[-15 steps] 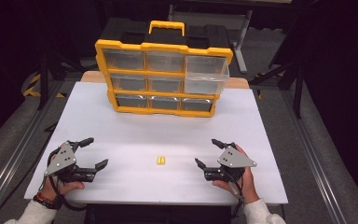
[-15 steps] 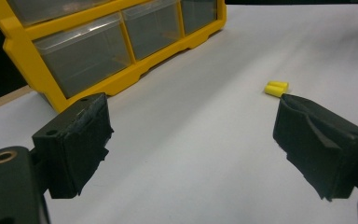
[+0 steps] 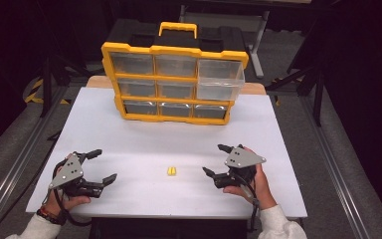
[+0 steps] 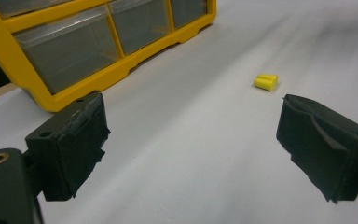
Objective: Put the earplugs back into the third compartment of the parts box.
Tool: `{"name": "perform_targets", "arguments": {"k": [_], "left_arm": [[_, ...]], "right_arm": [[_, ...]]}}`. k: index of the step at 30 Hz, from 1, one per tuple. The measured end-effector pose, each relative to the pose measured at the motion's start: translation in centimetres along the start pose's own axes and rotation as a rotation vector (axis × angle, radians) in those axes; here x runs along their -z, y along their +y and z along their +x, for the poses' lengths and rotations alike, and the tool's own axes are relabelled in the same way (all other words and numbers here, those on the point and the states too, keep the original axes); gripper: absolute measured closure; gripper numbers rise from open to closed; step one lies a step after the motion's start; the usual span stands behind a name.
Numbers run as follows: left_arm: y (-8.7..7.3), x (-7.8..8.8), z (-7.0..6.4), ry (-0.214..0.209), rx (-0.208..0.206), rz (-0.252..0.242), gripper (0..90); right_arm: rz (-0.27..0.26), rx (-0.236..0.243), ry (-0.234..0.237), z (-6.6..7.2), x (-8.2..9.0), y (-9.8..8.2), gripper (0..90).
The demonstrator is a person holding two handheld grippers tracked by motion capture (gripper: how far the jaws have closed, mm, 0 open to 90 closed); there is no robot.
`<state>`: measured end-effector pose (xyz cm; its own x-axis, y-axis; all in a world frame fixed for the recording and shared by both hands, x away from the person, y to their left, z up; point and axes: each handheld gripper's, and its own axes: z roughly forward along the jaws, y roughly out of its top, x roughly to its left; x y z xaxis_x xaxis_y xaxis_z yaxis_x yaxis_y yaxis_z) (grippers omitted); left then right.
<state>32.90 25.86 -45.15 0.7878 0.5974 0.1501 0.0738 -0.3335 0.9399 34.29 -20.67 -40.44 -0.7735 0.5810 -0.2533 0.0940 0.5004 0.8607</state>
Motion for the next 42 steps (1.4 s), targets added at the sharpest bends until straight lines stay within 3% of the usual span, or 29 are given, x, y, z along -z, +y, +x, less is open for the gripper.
{"name": "perform_targets", "arguments": {"k": [5, 6, 9, 16, 17, 20, 21, 25, 35, 42], "left_arm": [[-0.1, -0.2, 0.1, -0.016, -0.001, 0.017, 6.6], [-0.2, -0.3, 0.0, -0.015, 0.0, 0.013, 6.6], [-0.2, -0.3, 0.1, -0.02, 0.0, 0.017, 6.3], [-0.3, -0.4, 0.0, -0.031, 0.0, 0.02, 4.7], [-0.3, -0.5, 0.0, -0.035, -0.002, 0.027, 4.6], [-0.4, -0.5, 0.0, -0.034, -0.004, 0.033, 4.4], [-0.4, -0.5, 0.0, -0.028, -0.008, 0.033, 4.3], [-0.4, -0.5, 0.0, -0.033, -0.008, 0.031, 4.2], [-0.5, -0.5, 0.1, -0.04, -0.003, 0.033, 4.4], [-0.6, -0.5, 0.1, -0.051, 0.004, 0.04, 4.3]], "right_arm": [[0.053, 0.032, 0.044, -0.5, -1.6, 0.9, 19.2], [0.052, 0.037, 0.087, -0.8, -2.4, 1.3, 21.3], [0.062, 0.039, 0.126, -0.8, -3.5, 1.8, 21.6], [0.112, 0.08, 0.176, 0.3, -6.3, 2.4, 22.6], [0.126, 0.096, 0.208, 0.7, -7.3, 2.5, 24.2], [0.134, 0.094, 0.234, 0.9, -8.1, 2.6, 24.2], [0.152, 0.105, 0.262, 1.3, -9.3, 2.6, 23.2], [0.197, 0.117, 0.311, 2.1, -11.0, 2.4, 23.9], [0.284, 0.17, 0.381, 3.3, -12.8, 1.5, 41.1], [0.277, 0.127, 0.424, 2.9, -13.1, 1.2, 48.4]]}}
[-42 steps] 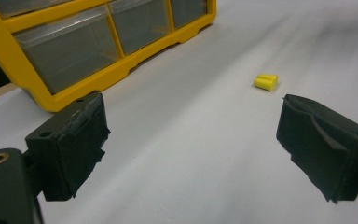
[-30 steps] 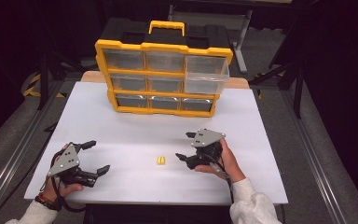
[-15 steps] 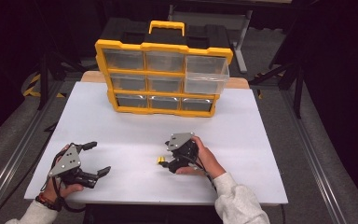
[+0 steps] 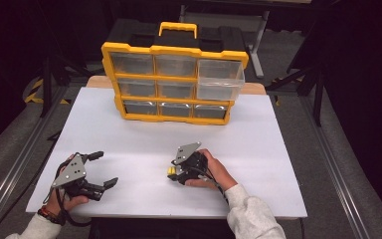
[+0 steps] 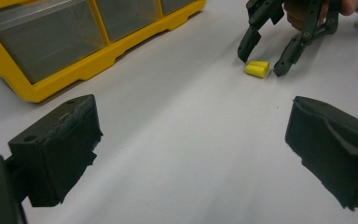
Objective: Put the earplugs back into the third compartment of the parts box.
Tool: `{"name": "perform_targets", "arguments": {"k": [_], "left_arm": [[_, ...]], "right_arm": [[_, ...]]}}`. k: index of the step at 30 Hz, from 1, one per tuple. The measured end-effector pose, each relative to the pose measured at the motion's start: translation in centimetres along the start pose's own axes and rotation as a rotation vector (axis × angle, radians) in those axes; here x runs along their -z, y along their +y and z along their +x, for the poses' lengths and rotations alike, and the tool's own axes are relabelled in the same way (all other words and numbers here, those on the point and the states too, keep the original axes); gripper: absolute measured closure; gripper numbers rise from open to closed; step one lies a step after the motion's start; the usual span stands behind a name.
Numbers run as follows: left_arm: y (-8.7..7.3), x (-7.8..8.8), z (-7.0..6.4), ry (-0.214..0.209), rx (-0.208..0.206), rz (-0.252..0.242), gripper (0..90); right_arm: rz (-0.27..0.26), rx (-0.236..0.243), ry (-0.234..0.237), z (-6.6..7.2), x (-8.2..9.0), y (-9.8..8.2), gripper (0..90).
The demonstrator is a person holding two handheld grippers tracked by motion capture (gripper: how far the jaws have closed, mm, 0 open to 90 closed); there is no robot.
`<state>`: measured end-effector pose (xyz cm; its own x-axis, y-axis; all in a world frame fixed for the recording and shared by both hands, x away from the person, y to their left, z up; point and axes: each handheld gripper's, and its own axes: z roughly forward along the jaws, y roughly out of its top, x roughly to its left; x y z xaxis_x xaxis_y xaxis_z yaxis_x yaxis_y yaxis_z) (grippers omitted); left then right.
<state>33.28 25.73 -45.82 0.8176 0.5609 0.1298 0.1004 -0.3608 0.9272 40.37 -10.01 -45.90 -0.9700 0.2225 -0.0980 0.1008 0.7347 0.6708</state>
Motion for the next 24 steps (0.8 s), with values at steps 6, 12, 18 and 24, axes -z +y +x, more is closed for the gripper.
{"name": "perform_targets", "arguments": {"k": [6, 12, 18, 24], "left_arm": [[0.0, -0.1, 0.0, -0.007, 0.002, 0.002, 4.2], [0.0, -0.1, 0.0, -0.012, 0.001, 0.001, 4.2], [0.0, 0.1, 0.1, -0.015, 0.004, -0.008, 4.3], [0.0, 0.1, 0.1, -0.019, 0.002, -0.01, 4.4]], "right_arm": [[-0.023, -0.02, 0.041, -0.5, 0.0, -0.4, 63.5], [-0.023, -0.023, 0.036, -0.4, 0.3, -0.5, 69.1], [-0.051, -0.014, 0.0, -0.3, 1.1, -0.6, 69.7], [-0.086, -0.005, -0.044, 0.0, 2.2, -0.5, 70.3]]}}
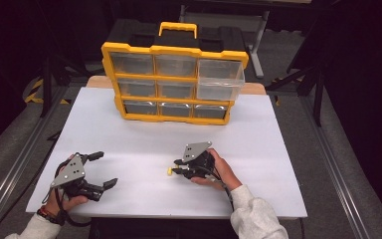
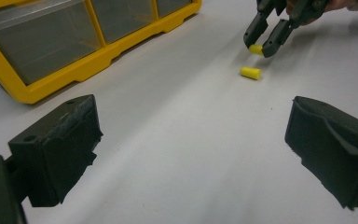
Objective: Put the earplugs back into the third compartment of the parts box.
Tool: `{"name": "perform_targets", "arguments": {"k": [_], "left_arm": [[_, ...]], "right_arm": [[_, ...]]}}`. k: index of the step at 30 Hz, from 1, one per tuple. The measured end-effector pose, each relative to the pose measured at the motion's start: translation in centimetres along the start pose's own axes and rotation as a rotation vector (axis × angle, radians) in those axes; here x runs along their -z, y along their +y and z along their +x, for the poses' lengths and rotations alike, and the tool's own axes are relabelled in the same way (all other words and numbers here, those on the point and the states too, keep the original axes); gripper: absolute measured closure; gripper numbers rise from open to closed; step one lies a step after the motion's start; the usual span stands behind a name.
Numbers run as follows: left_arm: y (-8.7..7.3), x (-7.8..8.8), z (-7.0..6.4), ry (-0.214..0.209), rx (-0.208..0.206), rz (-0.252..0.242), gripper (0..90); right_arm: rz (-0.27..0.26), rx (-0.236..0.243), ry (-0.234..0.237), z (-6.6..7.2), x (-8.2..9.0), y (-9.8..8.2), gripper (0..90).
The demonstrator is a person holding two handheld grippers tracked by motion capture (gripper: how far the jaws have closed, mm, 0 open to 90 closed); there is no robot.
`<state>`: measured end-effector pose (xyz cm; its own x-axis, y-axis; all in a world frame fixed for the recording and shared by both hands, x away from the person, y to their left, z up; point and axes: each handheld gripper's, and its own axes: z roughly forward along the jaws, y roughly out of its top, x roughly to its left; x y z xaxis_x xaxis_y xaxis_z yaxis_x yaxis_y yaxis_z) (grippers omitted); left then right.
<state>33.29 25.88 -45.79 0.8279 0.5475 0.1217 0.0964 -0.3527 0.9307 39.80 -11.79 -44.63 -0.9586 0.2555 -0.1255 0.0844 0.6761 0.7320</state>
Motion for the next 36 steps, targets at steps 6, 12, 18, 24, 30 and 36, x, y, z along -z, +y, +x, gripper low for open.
{"name": "perform_targets", "arguments": {"k": [6, 12, 18, 24, 30, 36], "left_arm": [[0.0, 0.0, 0.0, 0.001, -0.003, -0.001, 4.5], [0.0, 0.1, 0.0, 0.005, 0.0, -0.004, 5.2], [0.1, -0.1, -0.1, 0.004, -0.01, -0.004, 5.3], [0.0, 0.1, 0.1, 0.006, -0.002, -0.007, 5.3], [0.0, 0.1, 0.1, 0.003, -0.002, -0.006, 5.3], [0.0, 0.1, 0.1, 0.008, -0.001, -0.005, 5.4]], "right_arm": [[-0.03, 0.001, -0.018, 0.0, 0.6, 0.1, 70.6], [-0.073, 0.001, -0.057, 0.0, 1.9, 0.2, 70.9], [-0.113, -0.001, -0.113, 0.1, 3.2, 0.3, 71.2], [-0.148, 0.015, -0.182, 0.4, 4.5, 0.5, 71.3], [-0.182, 0.018, -0.214, 0.5, 5.7, 0.6, 71.6], [-0.225, 0.015, -0.279, 0.6, 7.2, 0.8, 71.9]]}}
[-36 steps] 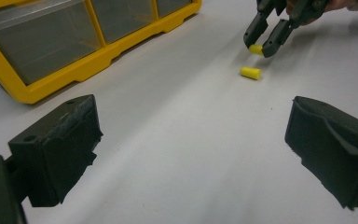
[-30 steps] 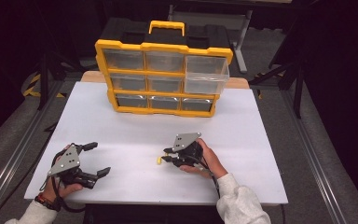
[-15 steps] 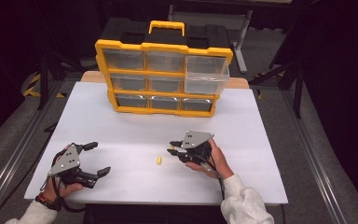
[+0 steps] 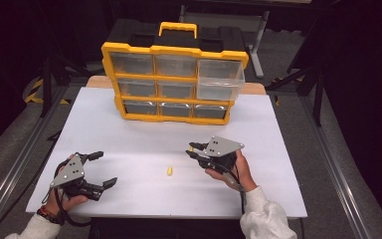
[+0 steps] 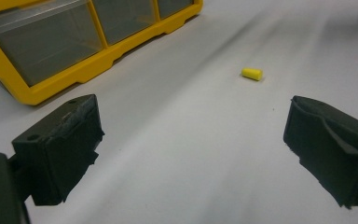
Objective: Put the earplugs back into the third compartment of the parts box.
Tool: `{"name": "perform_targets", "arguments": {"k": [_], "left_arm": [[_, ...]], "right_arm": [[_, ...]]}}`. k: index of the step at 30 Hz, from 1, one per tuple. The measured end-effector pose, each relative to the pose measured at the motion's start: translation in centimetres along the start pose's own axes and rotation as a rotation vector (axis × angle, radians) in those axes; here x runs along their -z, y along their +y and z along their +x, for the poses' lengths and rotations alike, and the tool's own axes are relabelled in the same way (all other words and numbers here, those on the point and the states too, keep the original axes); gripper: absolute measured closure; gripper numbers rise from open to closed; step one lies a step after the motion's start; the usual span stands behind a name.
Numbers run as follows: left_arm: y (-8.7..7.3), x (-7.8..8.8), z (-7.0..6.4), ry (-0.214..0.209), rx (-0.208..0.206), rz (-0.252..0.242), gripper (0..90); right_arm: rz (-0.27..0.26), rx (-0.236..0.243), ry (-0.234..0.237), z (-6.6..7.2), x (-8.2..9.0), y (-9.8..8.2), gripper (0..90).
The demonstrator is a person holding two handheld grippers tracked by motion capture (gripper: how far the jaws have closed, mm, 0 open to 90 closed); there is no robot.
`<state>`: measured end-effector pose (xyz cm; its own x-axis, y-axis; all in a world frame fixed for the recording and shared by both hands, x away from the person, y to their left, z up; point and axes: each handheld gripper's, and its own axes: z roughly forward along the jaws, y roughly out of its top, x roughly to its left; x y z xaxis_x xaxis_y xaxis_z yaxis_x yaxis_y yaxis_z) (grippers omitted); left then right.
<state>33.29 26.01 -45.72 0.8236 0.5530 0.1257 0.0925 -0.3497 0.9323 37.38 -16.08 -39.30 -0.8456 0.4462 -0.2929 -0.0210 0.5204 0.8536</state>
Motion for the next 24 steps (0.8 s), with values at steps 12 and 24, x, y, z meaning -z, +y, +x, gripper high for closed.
{"name": "perform_targets", "arguments": {"k": [12, 24], "left_arm": [[-0.1, -0.1, 0.1, -0.007, 0.005, 0.006, 5.4], [-0.2, -0.4, 0.2, -0.005, 0.016, 0.012, 5.9]], "right_arm": [[-0.067, 0.018, -0.085, -0.5, 2.4, 1.2, 72.1], [-0.147, 0.031, -0.177, -1.5, 5.3, 3.2, 72.2]]}}
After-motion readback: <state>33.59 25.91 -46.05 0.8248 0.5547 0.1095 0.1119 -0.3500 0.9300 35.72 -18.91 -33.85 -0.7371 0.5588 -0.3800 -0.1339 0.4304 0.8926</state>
